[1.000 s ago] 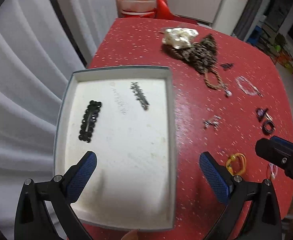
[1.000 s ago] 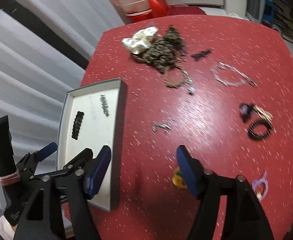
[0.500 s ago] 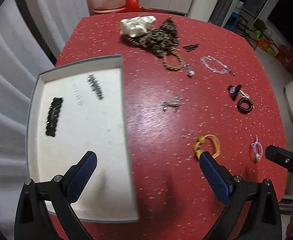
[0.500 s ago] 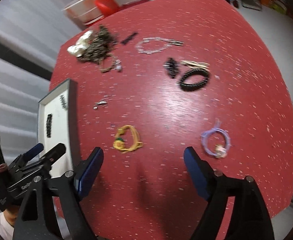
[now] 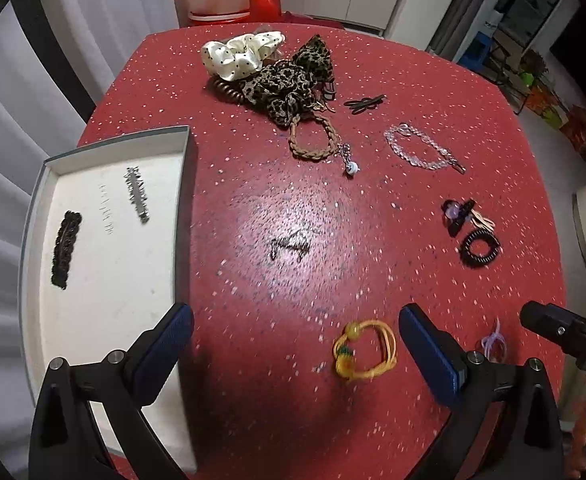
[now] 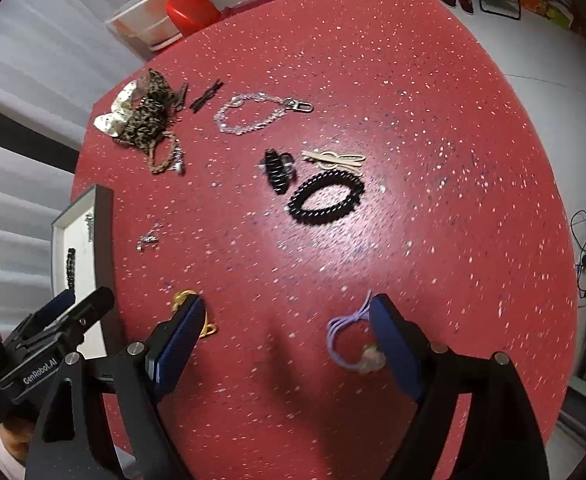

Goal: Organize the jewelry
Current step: 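Move both tools back over the table toward the remaining items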

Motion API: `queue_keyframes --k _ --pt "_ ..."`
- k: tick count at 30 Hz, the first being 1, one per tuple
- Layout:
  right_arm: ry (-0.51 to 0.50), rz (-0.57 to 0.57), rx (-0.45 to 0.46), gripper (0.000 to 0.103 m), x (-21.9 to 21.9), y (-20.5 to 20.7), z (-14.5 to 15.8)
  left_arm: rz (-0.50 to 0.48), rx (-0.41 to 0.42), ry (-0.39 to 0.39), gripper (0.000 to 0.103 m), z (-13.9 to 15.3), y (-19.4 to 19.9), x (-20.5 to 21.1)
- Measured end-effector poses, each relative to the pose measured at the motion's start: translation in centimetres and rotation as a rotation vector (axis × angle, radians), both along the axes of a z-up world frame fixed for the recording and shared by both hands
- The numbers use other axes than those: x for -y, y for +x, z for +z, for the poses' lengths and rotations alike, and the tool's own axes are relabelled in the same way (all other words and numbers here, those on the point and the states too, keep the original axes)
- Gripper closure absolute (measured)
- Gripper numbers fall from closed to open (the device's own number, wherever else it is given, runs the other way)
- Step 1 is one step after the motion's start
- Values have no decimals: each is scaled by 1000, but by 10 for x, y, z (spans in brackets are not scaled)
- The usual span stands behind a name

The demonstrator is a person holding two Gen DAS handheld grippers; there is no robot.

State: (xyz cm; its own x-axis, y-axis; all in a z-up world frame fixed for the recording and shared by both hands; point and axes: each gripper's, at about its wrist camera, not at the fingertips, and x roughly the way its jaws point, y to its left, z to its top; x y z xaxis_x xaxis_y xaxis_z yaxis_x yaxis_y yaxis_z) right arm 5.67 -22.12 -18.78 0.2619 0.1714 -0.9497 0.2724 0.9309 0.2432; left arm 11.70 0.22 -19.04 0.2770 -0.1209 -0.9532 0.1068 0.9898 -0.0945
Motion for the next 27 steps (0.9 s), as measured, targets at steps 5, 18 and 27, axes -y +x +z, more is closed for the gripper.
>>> queue_keyframes --k 5,18,27 --pt "-12 -2 -22 17 17 14 -14 30 0 28 0 -15 17 9" --pt "4 -47 -59 17 32 51 -53 72 20 117 0 -56 47 20" --pt "-38 -188 -54 16 19 76 -65 100 18 131 0 -74 54 14"
